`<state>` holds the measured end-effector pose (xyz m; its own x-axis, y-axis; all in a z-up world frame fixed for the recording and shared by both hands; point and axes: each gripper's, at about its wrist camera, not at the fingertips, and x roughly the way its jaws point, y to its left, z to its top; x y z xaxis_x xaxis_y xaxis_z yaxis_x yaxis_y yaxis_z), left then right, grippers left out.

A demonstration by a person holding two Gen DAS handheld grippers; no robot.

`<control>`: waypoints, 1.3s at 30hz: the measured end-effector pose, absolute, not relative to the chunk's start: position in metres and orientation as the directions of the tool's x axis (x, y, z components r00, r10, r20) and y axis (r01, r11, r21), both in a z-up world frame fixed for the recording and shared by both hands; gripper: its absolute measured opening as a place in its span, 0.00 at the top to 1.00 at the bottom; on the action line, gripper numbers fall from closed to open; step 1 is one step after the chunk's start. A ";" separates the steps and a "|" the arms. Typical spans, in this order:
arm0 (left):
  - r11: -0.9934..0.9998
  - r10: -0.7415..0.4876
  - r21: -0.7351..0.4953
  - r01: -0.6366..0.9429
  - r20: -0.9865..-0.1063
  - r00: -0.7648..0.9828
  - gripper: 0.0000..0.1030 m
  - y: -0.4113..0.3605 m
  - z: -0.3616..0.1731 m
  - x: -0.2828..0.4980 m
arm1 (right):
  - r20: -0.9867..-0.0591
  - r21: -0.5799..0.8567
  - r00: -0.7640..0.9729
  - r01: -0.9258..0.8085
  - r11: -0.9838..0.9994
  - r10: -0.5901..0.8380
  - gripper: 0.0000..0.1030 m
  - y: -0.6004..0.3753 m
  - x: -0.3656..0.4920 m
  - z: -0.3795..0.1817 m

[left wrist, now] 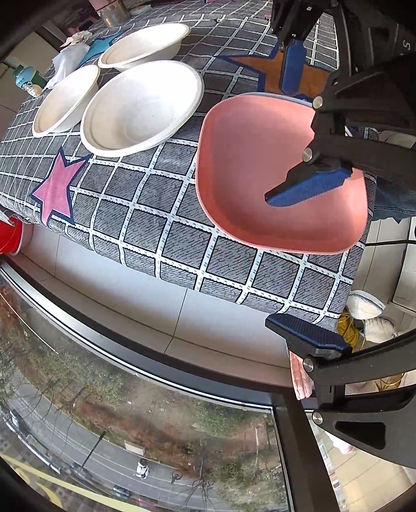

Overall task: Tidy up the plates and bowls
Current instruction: 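Lower the pink plate onto the blue plate and open both grippers, then close both grippers on the rim of a white paper bowl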

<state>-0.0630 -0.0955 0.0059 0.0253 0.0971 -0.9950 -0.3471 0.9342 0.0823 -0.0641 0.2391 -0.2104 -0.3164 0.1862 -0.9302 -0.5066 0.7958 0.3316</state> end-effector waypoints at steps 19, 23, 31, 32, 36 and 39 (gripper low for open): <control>0.953 0.023 0.004 -0.304 -0.998 0.060 0.24 -0.121 0.017 -0.023 | -0.937 0.288 -0.273 -0.245 0.926 0.220 0.27 0.136 -0.034 -0.220; 0.965 0.022 0.003 -0.264 -0.997 0.071 0.24 -0.136 0.020 -0.009 | -0.937 0.283 -0.268 -0.215 0.935 0.222 0.27 0.121 -0.030 -0.216; 0.973 0.041 0.018 -0.231 -0.995 0.094 0.24 -0.140 0.029 0.028 | -0.938 0.287 -0.249 -0.163 0.944 0.243 0.27 0.094 -0.001 -0.212; 0.973 0.044 0.021 -0.231 -0.994 0.096 0.24 -0.139 0.029 0.034 | -0.937 0.292 -0.246 -0.162 0.943 0.248 0.27 0.095 0.004 -0.211; 0.973 0.059 0.037 -0.227 -0.994 0.088 0.24 -0.133 0.019 0.064 | -0.930 0.318 -0.243 -0.159 0.934 0.275 0.27 0.122 0.024 -0.212; 0.973 0.074 0.056 -0.223 -0.995 0.073 0.24 -0.131 0.006 0.083 | -0.926 0.333 -0.240 -0.150 0.931 0.293 0.27 0.131 0.034 -0.217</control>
